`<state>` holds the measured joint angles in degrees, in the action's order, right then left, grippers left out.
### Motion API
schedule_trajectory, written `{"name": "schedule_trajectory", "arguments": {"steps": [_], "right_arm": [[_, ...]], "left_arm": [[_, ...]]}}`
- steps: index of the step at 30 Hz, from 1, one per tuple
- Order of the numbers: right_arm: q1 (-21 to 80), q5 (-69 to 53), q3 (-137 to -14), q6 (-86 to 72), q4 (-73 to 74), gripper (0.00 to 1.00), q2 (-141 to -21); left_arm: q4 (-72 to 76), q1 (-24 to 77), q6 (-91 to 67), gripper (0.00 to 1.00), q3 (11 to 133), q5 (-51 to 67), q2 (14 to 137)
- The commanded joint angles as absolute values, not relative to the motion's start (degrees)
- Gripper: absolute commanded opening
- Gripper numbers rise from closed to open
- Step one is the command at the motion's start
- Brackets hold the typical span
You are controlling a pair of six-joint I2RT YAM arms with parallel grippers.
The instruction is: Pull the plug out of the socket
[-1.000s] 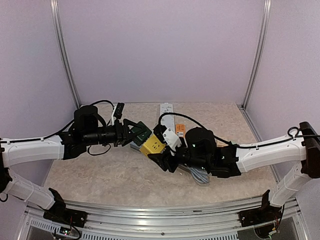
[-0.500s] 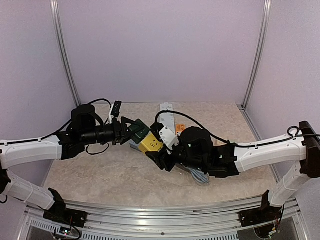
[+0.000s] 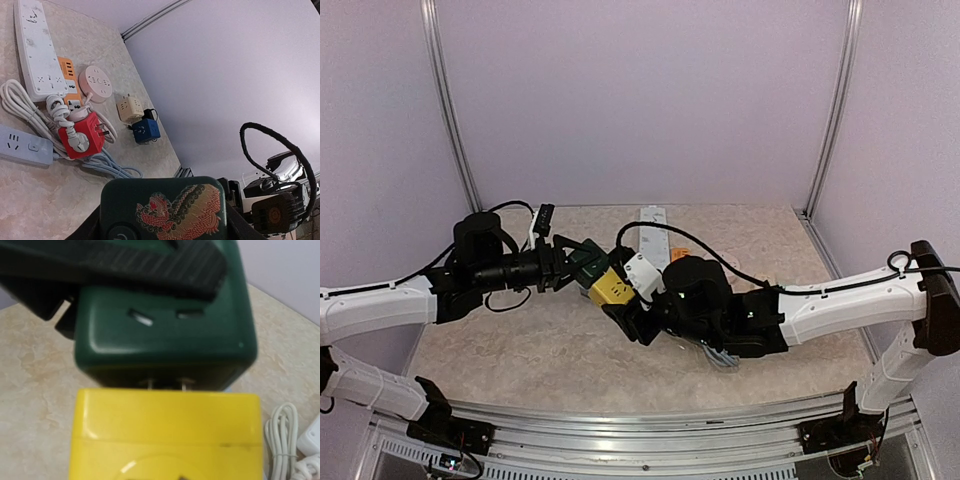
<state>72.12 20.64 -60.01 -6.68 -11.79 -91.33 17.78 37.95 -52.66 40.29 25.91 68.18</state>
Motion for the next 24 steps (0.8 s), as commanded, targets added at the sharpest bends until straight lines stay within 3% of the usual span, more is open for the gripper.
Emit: {"name": "schedule_trajectory", "arguments": {"steps": [1,11,24], "right_arm": [[71.48,23.91,-59.79,-5.65,-13.53,0.00,-89.04],[70.60,7.43,-54.85,-0.68,-18.31,0.00,-84.63],[70.58,19.25,-59.27,-5.89,-13.08,0.00,-87.29]], "left_arm": [[14.17,34.86,-50.78,0.28,39.78,22.36,67.38],[8.57,34.54,-42.07,0.28,44.44,28.40,67.03],[9.39,34.63,-45.16,0.27,43.21,22.75,65.27]]}}
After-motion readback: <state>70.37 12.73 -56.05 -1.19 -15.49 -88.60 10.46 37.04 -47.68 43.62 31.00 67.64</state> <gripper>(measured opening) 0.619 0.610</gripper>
